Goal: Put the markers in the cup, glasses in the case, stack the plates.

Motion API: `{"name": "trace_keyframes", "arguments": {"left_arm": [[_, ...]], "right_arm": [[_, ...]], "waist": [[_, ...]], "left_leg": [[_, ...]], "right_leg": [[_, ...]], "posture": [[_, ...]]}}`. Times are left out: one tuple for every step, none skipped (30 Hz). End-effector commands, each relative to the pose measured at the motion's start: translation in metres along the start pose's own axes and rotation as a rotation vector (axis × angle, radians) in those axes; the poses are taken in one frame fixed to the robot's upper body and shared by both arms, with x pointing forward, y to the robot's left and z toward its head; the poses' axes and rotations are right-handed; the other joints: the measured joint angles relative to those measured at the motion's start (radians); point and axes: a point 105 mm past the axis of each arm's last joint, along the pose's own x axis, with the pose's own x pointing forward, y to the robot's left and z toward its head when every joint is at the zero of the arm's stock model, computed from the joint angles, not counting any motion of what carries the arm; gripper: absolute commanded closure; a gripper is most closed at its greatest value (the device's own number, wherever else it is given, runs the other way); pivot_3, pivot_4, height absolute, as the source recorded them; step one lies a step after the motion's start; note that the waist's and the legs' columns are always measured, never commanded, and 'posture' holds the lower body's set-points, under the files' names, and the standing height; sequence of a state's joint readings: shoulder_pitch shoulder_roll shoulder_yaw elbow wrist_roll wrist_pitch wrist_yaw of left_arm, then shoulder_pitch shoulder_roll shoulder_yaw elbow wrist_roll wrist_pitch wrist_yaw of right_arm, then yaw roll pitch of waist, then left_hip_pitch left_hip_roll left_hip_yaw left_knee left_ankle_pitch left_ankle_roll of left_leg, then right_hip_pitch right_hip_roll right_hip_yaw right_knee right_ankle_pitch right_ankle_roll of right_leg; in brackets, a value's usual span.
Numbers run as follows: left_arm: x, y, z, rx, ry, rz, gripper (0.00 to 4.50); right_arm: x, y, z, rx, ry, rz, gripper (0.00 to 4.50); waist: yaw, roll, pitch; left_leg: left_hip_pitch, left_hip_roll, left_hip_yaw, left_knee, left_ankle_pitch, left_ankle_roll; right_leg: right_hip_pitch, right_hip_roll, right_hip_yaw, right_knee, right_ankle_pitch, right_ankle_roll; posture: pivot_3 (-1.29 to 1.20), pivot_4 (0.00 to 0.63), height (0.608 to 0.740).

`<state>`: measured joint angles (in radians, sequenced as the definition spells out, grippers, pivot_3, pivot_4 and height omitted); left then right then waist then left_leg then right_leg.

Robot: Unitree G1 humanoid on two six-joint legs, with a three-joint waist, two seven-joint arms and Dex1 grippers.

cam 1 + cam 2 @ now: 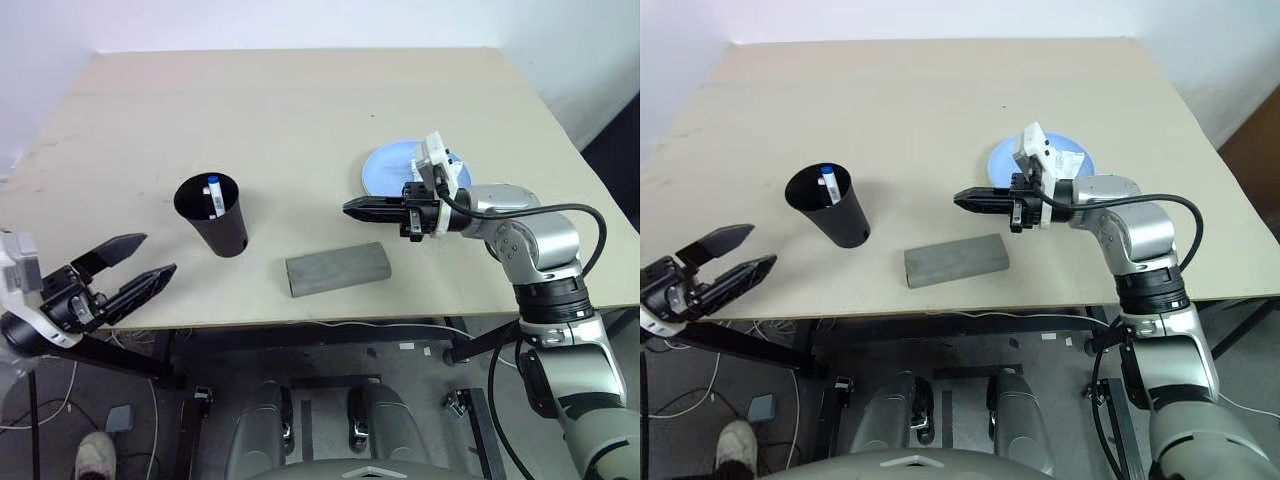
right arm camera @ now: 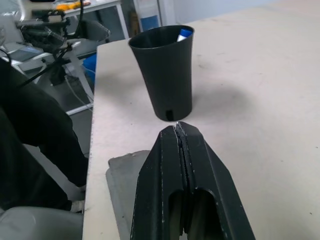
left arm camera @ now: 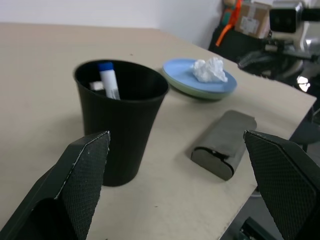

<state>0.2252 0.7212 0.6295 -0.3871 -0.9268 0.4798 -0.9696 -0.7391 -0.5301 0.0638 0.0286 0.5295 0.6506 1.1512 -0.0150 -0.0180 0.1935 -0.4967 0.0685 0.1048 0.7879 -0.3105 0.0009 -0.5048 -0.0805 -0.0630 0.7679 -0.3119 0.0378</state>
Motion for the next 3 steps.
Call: {"name": "trace_keyframes", "arguments": {"left_arm": [[0.0058, -0.0039, -0.0080, 0.032, 0.003, -0.026, 0.03], [0.0085, -0.0044, -0.0098, 0.029, -0.001, -0.032, 0.03], [0.0113, -0.0052, -0.0118, 0.032, -0.004, -0.043, 0.03]], "right_arm": [[-0.0037, 0.0040, 0.0142, -0.043, -0.038, -0.010, 4.50], [-0.0051, 0.0029, 0.0140, -0.046, -0.033, -0.015, 4.50], [-0.0068, 0.0018, 0.0141, -0.050, -0.028, -0.021, 4.50]], "waist": [[0.000, 0.000, 0.000], [0.000, 0.000, 0.000], [0.000, 0.000, 0.000]], "left_leg": [[0.000, 0.000, 0.000, 0.000, 0.000, 0.000], [0.000, 0.000, 0.000, 0.000, 0.000, 0.000], [0.000, 0.000, 0.000, 0.000, 0.000, 0.000]], "right_leg": [[0.000, 0.001, -0.001, 0.000, 0.000, 0.000], [0.000, 0.001, -0.001, 0.000, 0.000, 0.000], [0.001, 0.001, -0.002, 0.000, 0.000, 0.001]], "posture": [[0.00, 0.150, 0.670], [0.00, 0.150, 0.670], [0.00, 0.150, 0.670]]}}
